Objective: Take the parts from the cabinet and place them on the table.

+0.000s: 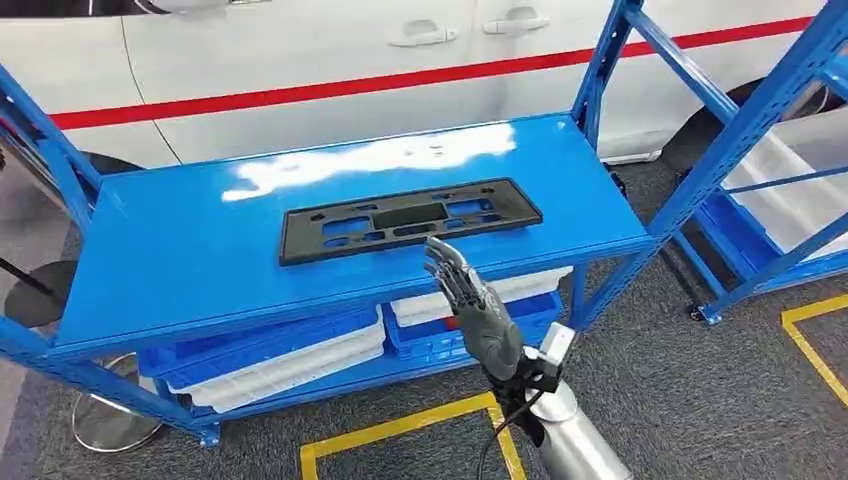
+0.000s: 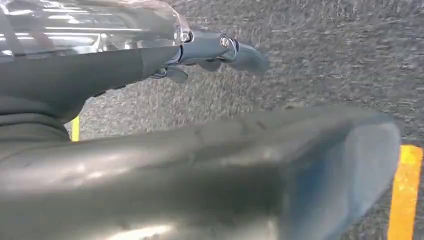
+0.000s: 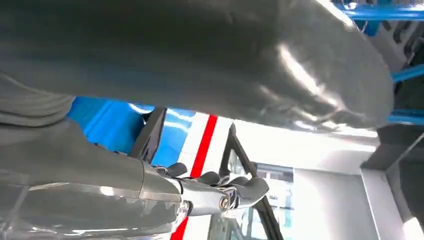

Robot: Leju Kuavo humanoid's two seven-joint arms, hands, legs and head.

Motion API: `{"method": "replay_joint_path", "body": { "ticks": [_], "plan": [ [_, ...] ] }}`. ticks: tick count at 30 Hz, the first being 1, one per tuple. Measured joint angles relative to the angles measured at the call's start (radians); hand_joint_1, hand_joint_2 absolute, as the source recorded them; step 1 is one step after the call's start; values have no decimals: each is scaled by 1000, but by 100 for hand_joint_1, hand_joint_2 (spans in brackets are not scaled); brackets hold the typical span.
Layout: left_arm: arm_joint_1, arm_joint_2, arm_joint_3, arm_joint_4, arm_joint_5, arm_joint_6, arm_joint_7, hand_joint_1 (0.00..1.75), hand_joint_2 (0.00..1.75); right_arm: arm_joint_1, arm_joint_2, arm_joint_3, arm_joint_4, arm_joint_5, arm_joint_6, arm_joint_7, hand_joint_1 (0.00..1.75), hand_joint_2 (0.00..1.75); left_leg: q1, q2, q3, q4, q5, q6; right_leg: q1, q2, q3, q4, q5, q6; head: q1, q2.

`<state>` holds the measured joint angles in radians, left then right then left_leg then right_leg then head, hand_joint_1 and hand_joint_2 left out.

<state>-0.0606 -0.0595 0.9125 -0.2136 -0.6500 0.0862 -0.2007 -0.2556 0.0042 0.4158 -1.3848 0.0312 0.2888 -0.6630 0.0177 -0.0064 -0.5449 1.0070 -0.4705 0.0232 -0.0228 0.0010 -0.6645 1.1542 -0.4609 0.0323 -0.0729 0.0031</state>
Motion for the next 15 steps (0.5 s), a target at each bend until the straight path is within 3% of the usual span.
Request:
{"method": "replay_joint_path", "body": {
  "ticks": [1,3,5,7,8,11,12,13,15],
  "plan": [
    [-1,-2,0,0,-1,-1,-2,0,0,-13,0,5,8,3,-5,3,0,0,0,0,8,0,-7,-5,0,-1,35,-89,49,-3,0,0],
    [-4,-2,0,0,-6,-3,-6,0,0,-37,3,17,29,16,-10,4,0,0,-5,-2,6,4,-15,-20,10,-1,54,-136,24,-14,0,0],
    [-3,-2,0,0,-8,-5,-8,0,0,-54,5,31,48,32,-28,2,0,0,-4,0,8,-4,-17,-31,14,1,51,-129,20,-24,0,0],
    [-4,-2,0,0,-9,-5,-8,0,0,-72,10,39,63,39,-38,0,0,0,0,2,15,1,-31,-43,4,2,67,-145,21,-39,0,0],
    [-4,-2,0,0,-10,-5,-9,0,0,-83,12,43,69,40,-41,-3,0,0,0,2,0,41,-49,-45,5,0,75,-148,16,-48,0,0],
    [-2,-3,2,0,-12,-5,-8,0,0,-109,19,63,97,56,-63,-4,0,0,1,2,-128,271,-133,-50,13,-3,87,-148,4,-62,0,0],
    [1,-3,3,0,-12,-5,-8,0,0,-117,22,72,107,66,-75,-2,0,0,1,2,-163,317,-133,-51,16,-1,92,-147,-1,-63,0,0],
    [3,-3,6,0,-13,-3,-8,0,0,-126,27,82,114,75,-87,3,0,0,0,2,-171,309,-107,-51,17,1,98,-147,-6,-63,0,0],
    [3,-3,10,0,-16,-2,-14,0,0,-149,39,100,127,91,-116,15,0,0,0,2,-130,178,-5,-45,20,5,118,-147,-18,-61,0,0]
  ]
}}
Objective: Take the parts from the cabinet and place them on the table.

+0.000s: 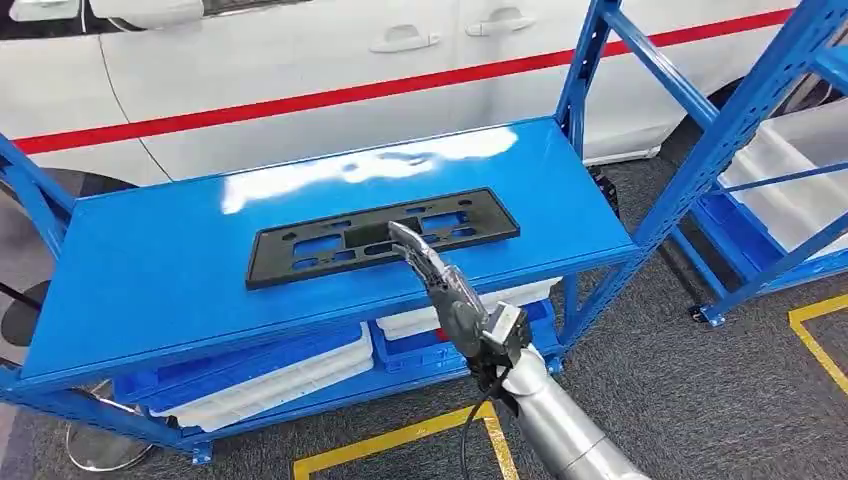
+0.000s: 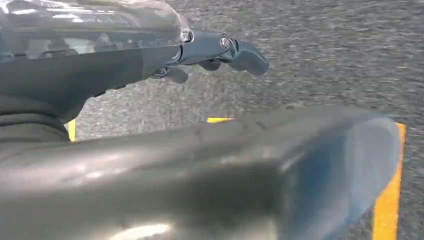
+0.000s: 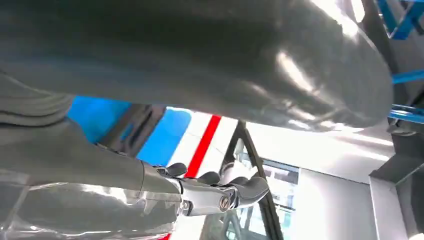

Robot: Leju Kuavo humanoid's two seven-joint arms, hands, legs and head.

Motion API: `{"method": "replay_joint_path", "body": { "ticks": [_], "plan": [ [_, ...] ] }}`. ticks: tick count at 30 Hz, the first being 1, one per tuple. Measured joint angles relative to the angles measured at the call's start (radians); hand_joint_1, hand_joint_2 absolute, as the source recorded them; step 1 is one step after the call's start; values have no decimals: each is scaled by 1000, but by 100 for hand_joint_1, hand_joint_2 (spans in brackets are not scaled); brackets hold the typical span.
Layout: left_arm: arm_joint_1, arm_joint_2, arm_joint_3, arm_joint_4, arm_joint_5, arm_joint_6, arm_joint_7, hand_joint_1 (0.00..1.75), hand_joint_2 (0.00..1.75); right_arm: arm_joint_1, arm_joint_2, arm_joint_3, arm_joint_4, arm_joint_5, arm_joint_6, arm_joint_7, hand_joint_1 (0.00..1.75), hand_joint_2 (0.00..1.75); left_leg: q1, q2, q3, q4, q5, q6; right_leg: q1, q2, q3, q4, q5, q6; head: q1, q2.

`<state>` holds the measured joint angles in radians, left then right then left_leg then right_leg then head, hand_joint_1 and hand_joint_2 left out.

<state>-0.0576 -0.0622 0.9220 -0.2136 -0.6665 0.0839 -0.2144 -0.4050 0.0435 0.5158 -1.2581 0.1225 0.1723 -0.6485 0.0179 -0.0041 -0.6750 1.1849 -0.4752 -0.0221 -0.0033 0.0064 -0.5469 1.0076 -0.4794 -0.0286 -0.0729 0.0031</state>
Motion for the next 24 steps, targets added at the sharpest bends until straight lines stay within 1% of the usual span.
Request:
{"method": "replay_joint_path", "body": {
  "ticks": [1,2,3,4,6,7,8,9,10,11,12,13,14,15,16,17,18,19,20,21,22,23,24],
  "plan": [
    [0,0,2,0,-2,0,-5,0,0,-14,6,10,7,13,-27,5,0,0,0,0,35,-92,56,6,0,0,12,0,-9,3,0,0],
    [0,0,5,0,-4,0,-6,0,0,-26,8,17,16,27,-51,8,0,0,-3,1,53,-134,64,13,0,0,13,0,-16,7,0,0],
    [-1,0,7,0,-6,0,-8,0,0,-39,10,26,26,38,-72,9,0,0,-8,1,64,-158,56,14,8,1,10,8,-20,14,0,0],
    [-3,0,8,0,-8,0,-8,0,0,-44,11,31,31,44,-81,10,0,175,-9,0,59,-154,50,19,5,0,6,5,-18,17,0,0],
    [1,0,11,0,-10,0,-10,0,0,-51,16,39,41,59,-100,10,0,175,-9,-3,59,-159,47,27,5,-1,9,1,-22,26,0,0],
    [1,0,13,0,-11,0,-12,0,0,-57,16,41,45,85,-129,13,0,175,1,-2,69,-170,50,33,7,0,11,4,-30,31,0,0],
    [0,0,13,0,-15,3,-15,0,0,-65,16,46,51,141,-189,26,0,175,1,-2,76,-174,49,37,5,-2,4,29,-44,36,0,0],
    [-1,0,14,0,-19,8,-15,0,0,-78,16,55,61,210,-260,45,0,175,1,-1,78,-176,46,42,3,-1,-31,93,-75,40,0,0],
    [-3,0,14,0,-23,12,-15,0,0,-88,16,64,79,304,-345,75,0,175,1,-1,80,-176,44,44,0,-1,-79,179,-109,44,0,0],
    [-5,0,14,0,-23,14,-14,0,0,-96,16,74,99,381,-406,110,0,175,0,-1,81,-175,41,47,-3,-1,-130,262,-135,48,0,0],
    [-5,0,15,0,-26,18,-13,0,0,-104,16,87,126,471,-461,157,0,175,1,-2,83,-175,38,47,-5,-2,-171,319,-142,50,0,0],
    [-6,-1,15,0,-27,19,-11,0,0,-115,16,99,157,545,-502,198,0,175,1,-2,87,-174,35,46,-8,-2,-186,326,-123,51,0,0],
    [-5,-2,15,0,-31,20,-10,0,0,-131,18,111,192,611,-540,237,0,175,1,-3,93,-174,31,44,-11,-2,-177,288,-83,52,0,0],
    [-4,-3,16,0,-34,21,-10,0,0,-151,22,122,233,672,-576,268,0,175,1,-4,100,-173,26,42,-12,-4,-148,209,-26,50,0,0],
    [-4,-3,16,0,-37,20,-10,0,0,-171,26,131,269,727,-612,297,0,175,1,-4,108,-172,21,40,-12,-4,-108,112,32,47,0,0],
    [-5,-4,16,0,-42,20,-10,0,0,-194,32,143,311,791,-647,330,0,175,1,-4,111,-172,16,35,-12,-4,-81,34,61,43,0,0],
    [-7,-4,16,0,-45,20,-10,0,0,-218,35,156,356,852,-676,364,0,175,-6,-5,110,-169,12,28,-3,-4,-71,23,49,40,0,0],
    [-9,-4,16,0,-48,19,-10,0,0,-237,43,168,395,916,-700,402,0,175,-5,-5,108,-170,12,24,-4,-5,-70,18,45,37,0,0],
    [-11,-4,16,0,-54,18,-10,0,0,-249,47,179,436,975,-723,435,0,175,-5,-5,110,-172,12,20,-2,-3,-70,16,44,36,0,0],
    [-11,-4,16,0,-55,18,-10,0,0,-259,48,187,472,1021,-739,457,0,175,-4,-5,114,-178,12,12,1,-3,-69,16,41,29,0,0],
    [-11,-4,16,0,-56,17,-10,0,0,-264,50,191,496,1045,-749,466,0,175,-4,-5,117,-180,10,5,-4,-2,-67,10,44,22,0,0],
    [-11,-3,16,0,-57,17,-10,0,0,-268,51,194,512,1059,-754,473,0,175,0,-3,114,-172,-1,1,-11,-4,-58,1,47,15,0,0],
    [-11,-3,16,0,-61,17,-10,0,0,-274,56,199,536,1077,-761,483,0,175,0,-2,104,-144,-16,-2,-10,-4,-54,-2,45,11,0,0]
  ]
}}
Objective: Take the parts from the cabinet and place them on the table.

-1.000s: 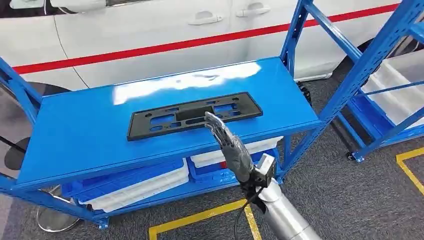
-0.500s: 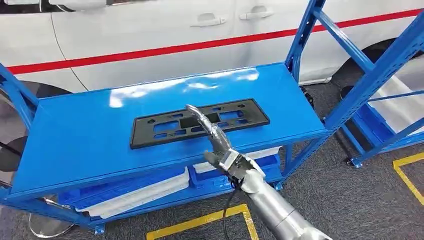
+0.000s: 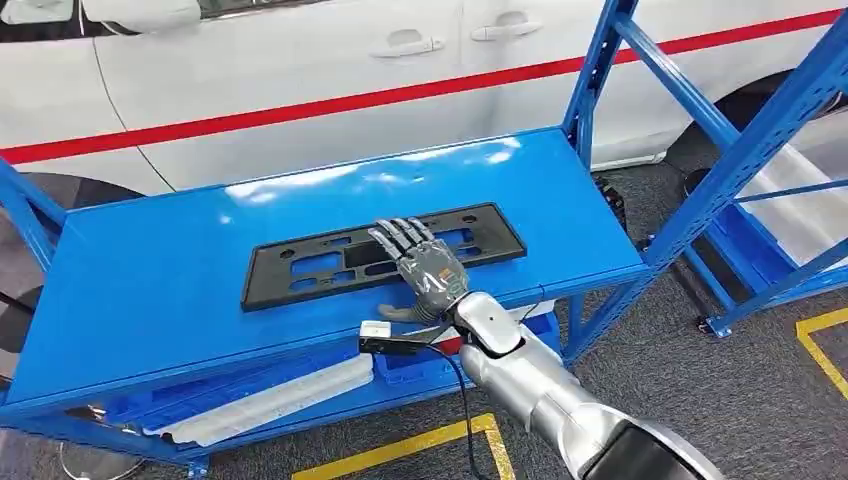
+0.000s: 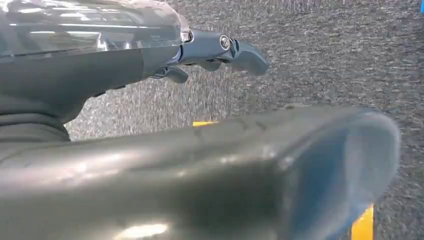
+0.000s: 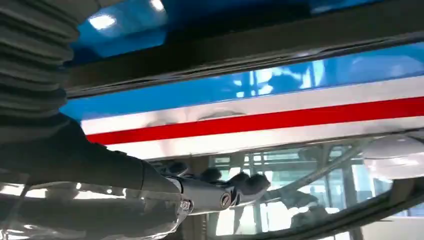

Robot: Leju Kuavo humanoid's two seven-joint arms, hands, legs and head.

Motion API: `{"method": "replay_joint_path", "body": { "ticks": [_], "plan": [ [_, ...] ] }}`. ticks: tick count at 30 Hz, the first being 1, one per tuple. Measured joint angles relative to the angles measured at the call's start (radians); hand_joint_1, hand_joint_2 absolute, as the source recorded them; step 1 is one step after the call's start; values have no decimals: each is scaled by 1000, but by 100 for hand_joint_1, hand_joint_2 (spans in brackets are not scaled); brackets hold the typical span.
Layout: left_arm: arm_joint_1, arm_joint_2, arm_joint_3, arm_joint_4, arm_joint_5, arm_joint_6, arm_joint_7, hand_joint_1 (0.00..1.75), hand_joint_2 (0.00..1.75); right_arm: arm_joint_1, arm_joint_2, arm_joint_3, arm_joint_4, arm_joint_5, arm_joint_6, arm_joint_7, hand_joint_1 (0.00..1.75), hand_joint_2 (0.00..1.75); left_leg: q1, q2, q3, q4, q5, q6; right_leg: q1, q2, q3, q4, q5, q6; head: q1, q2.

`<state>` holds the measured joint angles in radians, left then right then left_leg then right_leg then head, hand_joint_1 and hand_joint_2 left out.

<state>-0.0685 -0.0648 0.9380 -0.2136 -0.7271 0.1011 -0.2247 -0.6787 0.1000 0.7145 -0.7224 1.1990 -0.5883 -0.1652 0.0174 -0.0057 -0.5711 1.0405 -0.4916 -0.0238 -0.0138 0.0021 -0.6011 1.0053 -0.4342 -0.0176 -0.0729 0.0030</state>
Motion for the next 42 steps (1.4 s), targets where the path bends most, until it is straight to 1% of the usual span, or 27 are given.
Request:
{"method": "replay_joint_path", "body": {
  "ticks": [3,4,5,6,8,10,12,14,16,18,19,20,21,23,24,28,29,31,32,33,34,35,36,38,39,40,42],
  "plan": [
    [-1,0,0,0,-10,-3,0,0,0,-17,3,8,71,42,-9,17,0,175,2,0,-114,224,-99,-3,6,-2,3,1,-5,-10,0,0],
    [0,0,0,0,-13,-4,0,0,0,-17,3,8,97,58,-10,22,0,175,2,0,-139,265,-100,-2,8,-2,4,2,-7,-12,0,0],
    [2,1,0,0,-14,-5,0,0,0,-16,3,9,113,67,-18,27,0,175,2,0,-142,259,-81,-1,10,-1,7,2,-9,-11,0,0],
    [4,2,0,0,-16,-6,0,0,0,-21,3,9,122,80,-28,30,0,175,2,0,-119,202,-36,1,10,1,11,2,-12,-11,0,0],
    [3,4,0,0,-19,-6,0,0,0,-33,3,9,143,93,-32,31,0,175,2,1,-39,27,63,10,10,4,26,4,-21,-4,0,0],
    [-1,5,0,0,-21,-6,0,0,0,-41,3,9,161,95,-39,36,0,175,-6,-2,-16,-25,46,17,17,6,21,12,-26,4,0,0],
    [0,5,0,0,-22,-7,0,0,0,-45,3,9,169,98,-40,36,0,175,-7,-2,-17,-19,45,23,16,5,23,5,-23,11,0,0],
    [0,4,0,0,-22,-7,0,0,0,-50,3,10,175,98,-41,37,0,175,2,0,-10,-31,52,37,14,6,23,14,-34,23,0,0],
    [-1,6,0,0,-22,-7,0,0,0,-55,3,10,185,98,-41,37,0,175,1,0,-7,-35,52,46,12,3,-19,107,-93,33,0,0],
    [-2,6,0,0,-22,-7,0,0,0,-53,2,10,194,98,-41,37,0,175,0,1,-8,-34,51,48,8,3,-105,283,-166,41,0,0],
    [-1,6,0,0,-22,-7,0,0,0,-52,2,10,197,98,-40,37,0,175,0,1,-8,-34,51,48,7,3,-131,330,-171,43,0,0],
    [-1,6,0,0,-22,-7,0,0,0,-53,2,10,201,98,-40,37,0,175,0,0,-6,-34,51,48,6,3,-132,325,-153,43,0,0],
    [-1,6,0,0,-22,-7,0,0,0,-54,2,10,202,98,-40,37,0,175,0,0,-4,-34,50,47,6,3,-111,277,-117,41,0,0],
    [-1,6,0,0,-23,-7,0,0,0,-57,3,10,203,109,-42,42,0,175,-1,-2,3,-34,48,43,9,3,-20,88,-22,28,0,0],
    [-1,5,0,0,-24,-7,0,0,0,-61,2,10,204,115,-46,48,0,175,-2,-2,4,-35,46,41,12,3,14,14,-10,19,0,0],
    [-2,5,0,0,-28,-7,-6,0,0,-63,10,10,208,165,-79,96,0,175,-5,-2,5,-40,47,19,20,4,18,1,-12,10,0,0],
    [-1,6,0,0,-29,-7,-8,0,0,-64,11,10,209,181,-85,117,0,175,-10,-2,3,-36,41,14,6,2,25,-14,-5,1,0,0],
    [-1,8,1,0,-34,-7,-11,0,0,-66,20,10,217,221,-98,177,0,175,-6,0,-30,46,-17,9,6,-2,28,-18,-3,-11,0,0],
    [-1,8,1,0,-36,-7,-11,0,0,-66,26,10,223,244,-101,204,9,175,-4,0,-70,130,-60,6,8,-2,27,-18,-4,-13,0,0],
    [-1,8,1,0,-39,-7,-12,0,0,-66,30,10,230,273,-102,236,136,175,-3,0,-107,210,-93,3,8,-2,26,-17,-5,-14,0,0],
    [0,8,1,0,-40,-7,-12,0,0,-67,35,11,236,295,-101,262,164,175,-3,0,-135,269,-109,-1,9,-2,26,-17,-5,-14,0,0],
    [0,8,2,0,-44,-7,-12,0,0,-67,40,11,243,313,-94,281,166,175,-3,0,-143,282,-99,-3,9,-2,27,-16,-6,-14,0,0],
    [0,9,2,0,-45,-7,-13,0,0,-69,43,11,249,327,-81,291,173,175,-2,0,-129,247,-69,-4,8,-1,28,-14,-8,-12,0,0],
    [-1,11,3,0,-45,-7,-16,0,0,-78,54,11,258,349,-55,299,173,175,3,1,-45,68,30,-4,7,1,29,-5,-15,-6,0,0],
    [-1,12,3,0,-45,-7,-16,0,0,-82,58,11,262,360,-45,299,171,175,5,3,-14,-7,51,-2,8,1,28,1,-21,0,0,0],
    [-3,11,4,0,-45,-7,-16,0,0,-86,60,11,267,363,-39,299,171,175,0,2,-3,-24,37,0,16,2,21,10,-24,5,0,0],
    [-4,11,5,0,-45,-7,-18,0,0,-89,62,14,273,370,-36,297,171,175,0,-1,-12,-19,40,14,16,2,16,10,-21,11,0,0]
  ]
}}
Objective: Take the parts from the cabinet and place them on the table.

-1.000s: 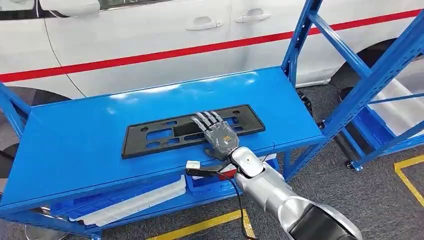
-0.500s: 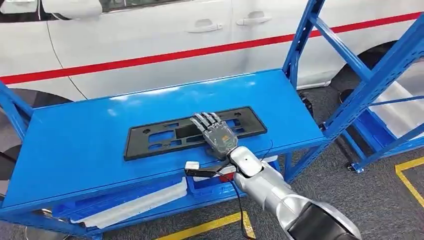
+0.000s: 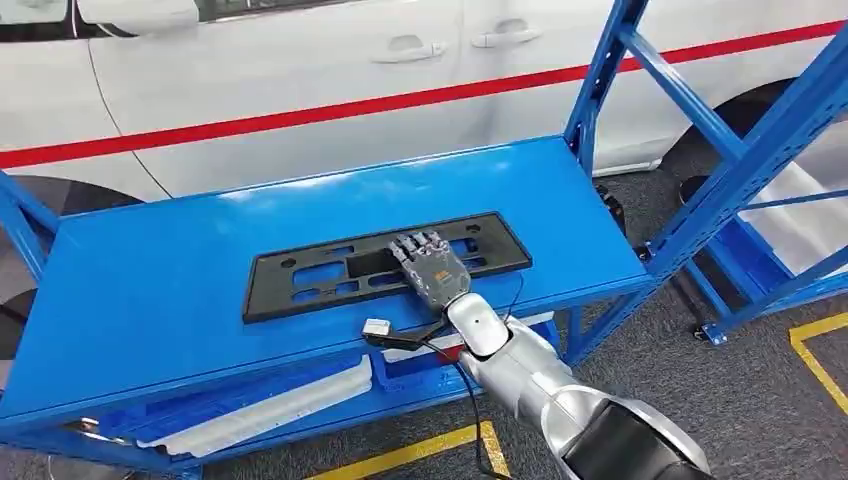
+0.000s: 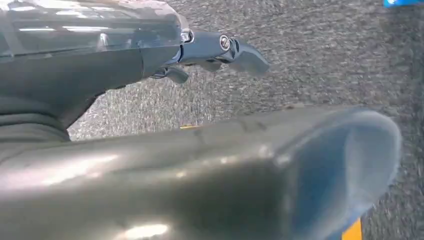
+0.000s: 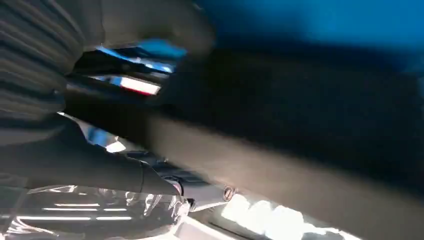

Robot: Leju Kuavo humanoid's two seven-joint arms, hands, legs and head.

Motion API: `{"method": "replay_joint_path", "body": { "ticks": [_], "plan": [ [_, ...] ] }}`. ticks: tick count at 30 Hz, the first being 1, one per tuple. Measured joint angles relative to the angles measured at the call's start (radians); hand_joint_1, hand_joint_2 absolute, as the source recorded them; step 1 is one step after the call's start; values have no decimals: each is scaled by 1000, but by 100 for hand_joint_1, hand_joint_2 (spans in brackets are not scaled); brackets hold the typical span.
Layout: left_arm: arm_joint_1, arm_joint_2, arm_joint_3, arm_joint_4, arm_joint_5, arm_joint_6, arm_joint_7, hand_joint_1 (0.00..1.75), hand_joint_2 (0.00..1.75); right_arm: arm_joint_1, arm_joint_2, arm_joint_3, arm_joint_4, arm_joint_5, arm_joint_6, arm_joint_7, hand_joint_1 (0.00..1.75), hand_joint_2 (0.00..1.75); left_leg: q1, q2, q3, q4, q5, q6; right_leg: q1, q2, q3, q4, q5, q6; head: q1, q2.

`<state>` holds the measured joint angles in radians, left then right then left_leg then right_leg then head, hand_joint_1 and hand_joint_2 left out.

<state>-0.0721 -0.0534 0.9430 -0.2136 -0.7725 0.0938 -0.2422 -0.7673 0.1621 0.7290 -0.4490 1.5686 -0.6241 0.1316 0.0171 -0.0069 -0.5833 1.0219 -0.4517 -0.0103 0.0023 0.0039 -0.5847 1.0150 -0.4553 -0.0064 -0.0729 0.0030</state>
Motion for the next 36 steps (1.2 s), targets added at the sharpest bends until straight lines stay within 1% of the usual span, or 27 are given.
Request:
{"method": "replay_joint_path", "body": {
  "ticks": [2,3,4,6,7,8,9,10,12,13,16,18,19,20,22,23,24,25,26,27,28,29,31,32,33,34,36],
  "plan": [
    [4,0,2,0,1,0,-2,0,0,-2,2,2,6,0,-3,-6,169,175,2,-1,3,-7,5,13,-1,0,0,2,-4,9,0,0],
    [3,-1,2,0,2,0,-3,0,0,-3,2,2,8,0,-5,-8,166,175,4,0,5,-10,6,18,-6,0,-3,17,-18,15,0,0],
    [2,0,4,0,2,0,-5,0,0,-7,2,3,10,1,-6,-10,169,175,5,1,5,-11,6,26,-6,-1,-28,65,-51,19,0,0],
    [0,0,9,0,4,0,-9,0,0,-10,3,3,14,1,-6,-14,168,175,4,1,5,-11,6,29,-9,-1,-107,229,-123,26,0,0],
    [0,0,13,0,8,-1,-9,0,0,-9,3,3,17,1,-5,-17,168,175,3,1,5,-10,5,30,-10,-1,-144,302,-144,28,0,0],
    [0,0,16,0,9,-2,-9,0,0,-8,3,4,20,1,-5,-18,171,175,3,1,6,-10,4,31,-10,-1,-163,330,-139,28,0,0],
    [0,0,18,0,11,-2,-9,0,0,-9,4,4,22,1,-5,-19,169,175,3,0,8,-10,3,30,-11,-1,-156,305,-111,27,0,0],
    [1,-1,19,0,11,-2,-9,0,0,-11,5,5,23,1,-5,-21,169,175,3,-1,11,-9,1,28,-11,-1,-125,235,-64,24,0,0],
    [1,-3,20,0,12,-2,-9,0,0,-12,6,6,26,2,-5,-23,168,175,3,-3,18,-9,-4,25,-9,-1,-34,42,29,11,0,0],
    [1,-4,20,0,12,-2,-9,0,0,-14,6,7,26,2,-5,-23,168,175,0,-5,16,-7,-6,21,-5,-1,-19,15,15,6,0,0],
    [1,-5,23,0,17,-6,-16,0,0,-17,13,9,27,1,-6,-28,169,175,0,-4,12,-13,-4,3,1,2,-25,6,14,2,0,0],
    [1,-4,26,0,18,-10,-31,0,0,-19,17,9,28,1,-6,-29,169,175,0,-2,13,-5,-17,-8,-11,-1,-13,-13,23,-12,0,0],
    [0,-4,26,0,18,-10,-37,0,0,-19,18,9,29,0,-6,-29,169,175,-1,0,-1,31,-42,-11,-11,-2,-12,-15,23,-19,0,0],
    [0,-5,26,0,18,-11,-39,0,0,-19,19,9,30,0,-6,-29,169,175,0,0,-37,108,-85,-15,-10,-3,-12,-15,22,-21,0,0],
    [2,-5,26,0,15,-13,-40,0,0,-17,20,9,34,0,-6,-29,171,175,2,0,-111,264,-148,-22,-6,-3,-12,-14,21,-25,0,0],
    [4,-5,26,0,15,-13,-45,0,0,-17,20,9,35,0,-6,-29,171,175,2,0,-131,304,-152,-23,-5,-3,-12,-13,20,-25,0,0],
    [6,-5,27,0,14,-14,-60,0,0,-17,21,9,36,0,-6,-30,173,175,2,0,-129,294,-133,-24,-5,-2,-11,-12,20,-25,0,0],
    [6,-5,27,0,13,-16,-78,0,0,-18,21,9,37,0,-6,-31,173,175,2,0,-105,238,-92,-24,-6,-1,-9,-11,18,-24,0,0],
    [5,-4,27,0,11,-16,-103,0,175,-18,21,9,37,0,-6,-34,173,175,3,1,-64,148,-41,-22,-6,0,-8,-8,16,-22,0,0],
    [5,-3,27,0,10,-16,-124,0,175,-19,21,8,37,-1,-7,-39,173,175,4,1,-18,51,5,-20,-6,0,-7,-3,12,-18,0,0],
    [4,-3,27,0,10,-16,-134,0,175,-20,20,6,37,-5,-8,-45,173,175,2,1,5,10,-7,-15,-3,1,-9,0,9,-13,0,0],
    [2,-3,27,0,10,-15,-141,0,175,-20,20,2,37,-13,-10,-52,173,175,-2,-1,5,-4,-4,-7,1,3,-15,9,8,-9,0,0],
    [3,-3,27,0,10,-11,-146,0,175,-20,21,-13,37,-52,-21,-88,173,175,-5,-1,1,2,-3,2,0,3,-16,4,13,-2,0,0],
    [4,-4,27,0,9,-12,-146,0,175,-19,21,-24,36,-91,-31,-123,173,175,-4,-1,1,1,-1,7,1,3,-15,2,14,3,0,0],
    [4,-6,28,0,8,-15,-146,0,175,-17,20,-42,29,-149,-40,-176,173,175,5,1,5,-9,6,18,-1,4,-19,9,4,10,0,0],
    [3,-6,28,0,8,-20,-145,0,175,-14,20,-60,17,-212,-49,-235,173,175,4,2,5,-11,8,22,-2,2,-28,35,-17,16,0,0],
    [3,-5,33,0,10,-37,-160,0,175,-8,15,-109,-30,-385,-57,-399,173,175,4,5,4,-11,7,28,-6,2,-97,184,-98,24,0,0]
  ]
}}
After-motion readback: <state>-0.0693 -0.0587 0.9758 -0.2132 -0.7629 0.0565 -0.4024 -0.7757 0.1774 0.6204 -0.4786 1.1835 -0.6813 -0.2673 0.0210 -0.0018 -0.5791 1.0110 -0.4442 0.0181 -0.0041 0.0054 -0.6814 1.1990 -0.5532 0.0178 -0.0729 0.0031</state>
